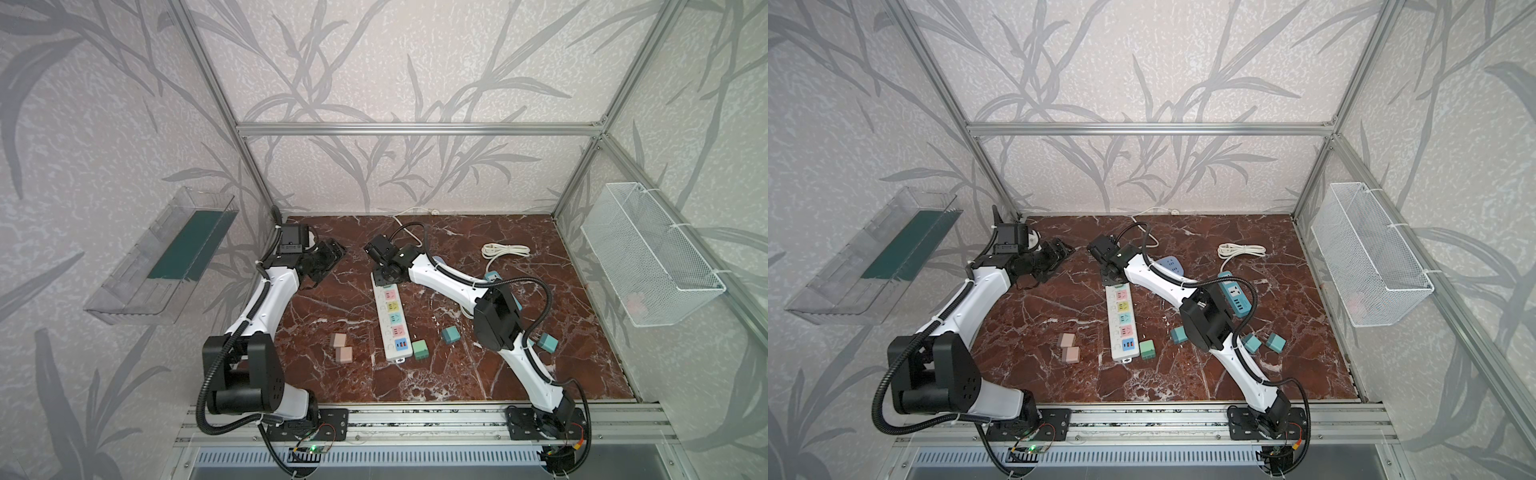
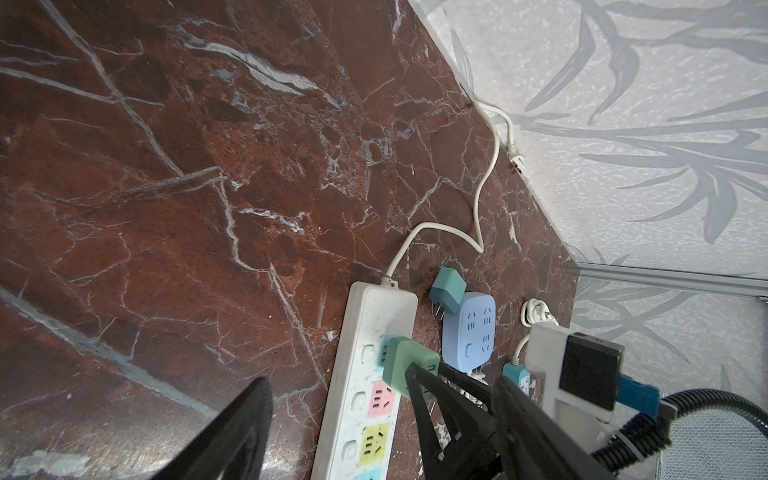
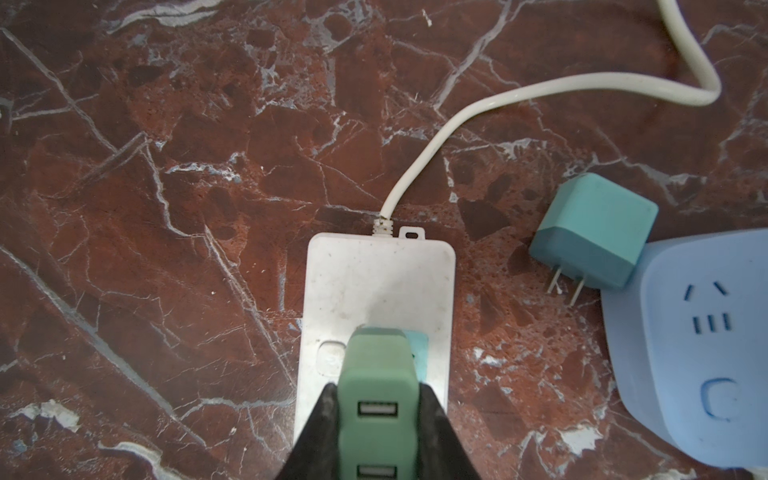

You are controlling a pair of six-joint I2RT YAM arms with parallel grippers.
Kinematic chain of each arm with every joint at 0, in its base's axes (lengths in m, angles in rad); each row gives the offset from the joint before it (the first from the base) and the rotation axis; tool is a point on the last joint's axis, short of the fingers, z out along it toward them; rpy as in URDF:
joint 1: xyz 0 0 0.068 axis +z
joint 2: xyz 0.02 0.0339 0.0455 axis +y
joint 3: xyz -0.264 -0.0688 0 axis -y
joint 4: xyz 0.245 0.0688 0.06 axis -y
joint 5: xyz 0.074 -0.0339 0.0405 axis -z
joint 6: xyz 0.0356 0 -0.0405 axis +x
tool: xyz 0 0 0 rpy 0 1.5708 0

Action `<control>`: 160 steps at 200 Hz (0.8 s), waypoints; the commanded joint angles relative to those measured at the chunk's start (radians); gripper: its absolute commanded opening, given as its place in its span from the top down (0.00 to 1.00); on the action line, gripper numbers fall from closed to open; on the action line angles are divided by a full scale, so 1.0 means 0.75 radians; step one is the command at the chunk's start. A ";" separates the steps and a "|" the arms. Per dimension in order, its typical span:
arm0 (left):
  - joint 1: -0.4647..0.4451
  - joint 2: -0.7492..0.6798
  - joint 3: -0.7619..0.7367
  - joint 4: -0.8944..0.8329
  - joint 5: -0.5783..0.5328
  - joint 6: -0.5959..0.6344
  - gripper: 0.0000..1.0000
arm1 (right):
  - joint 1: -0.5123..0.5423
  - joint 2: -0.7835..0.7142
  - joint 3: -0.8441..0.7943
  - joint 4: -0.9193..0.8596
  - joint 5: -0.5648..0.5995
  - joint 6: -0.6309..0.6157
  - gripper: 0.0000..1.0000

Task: Insert the plug
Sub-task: 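Lower and press the green charger into the socket with the right gripper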

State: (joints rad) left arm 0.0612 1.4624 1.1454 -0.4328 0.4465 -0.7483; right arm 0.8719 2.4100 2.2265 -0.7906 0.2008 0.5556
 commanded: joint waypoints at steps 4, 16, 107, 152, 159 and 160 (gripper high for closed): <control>0.007 0.007 0.025 0.013 0.009 -0.011 0.18 | 0.005 0.099 0.097 -0.122 -0.001 -0.015 1.00; 0.006 0.006 0.025 0.013 0.006 -0.011 0.18 | 0.011 0.135 0.142 -0.188 0.022 -0.015 1.00; 0.009 0.005 0.025 0.008 -0.003 -0.005 0.18 | 0.038 0.135 -0.120 -0.076 -0.024 0.053 1.00; 0.008 0.007 0.019 0.027 0.021 -0.013 0.18 | 0.021 0.047 -0.104 -0.054 -0.073 0.037 0.91; 0.010 0.004 0.017 0.032 0.024 -0.013 0.17 | 0.014 0.023 -0.099 -0.044 -0.089 0.029 0.84; 0.010 0.002 0.017 0.032 0.024 -0.013 0.17 | 0.013 0.020 -0.098 -0.043 -0.092 0.026 0.83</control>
State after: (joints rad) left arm 0.0612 1.4624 1.1454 -0.4320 0.4484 -0.7528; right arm 0.8875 2.4264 2.1986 -0.7319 0.2276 0.5739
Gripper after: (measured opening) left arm 0.824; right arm 0.283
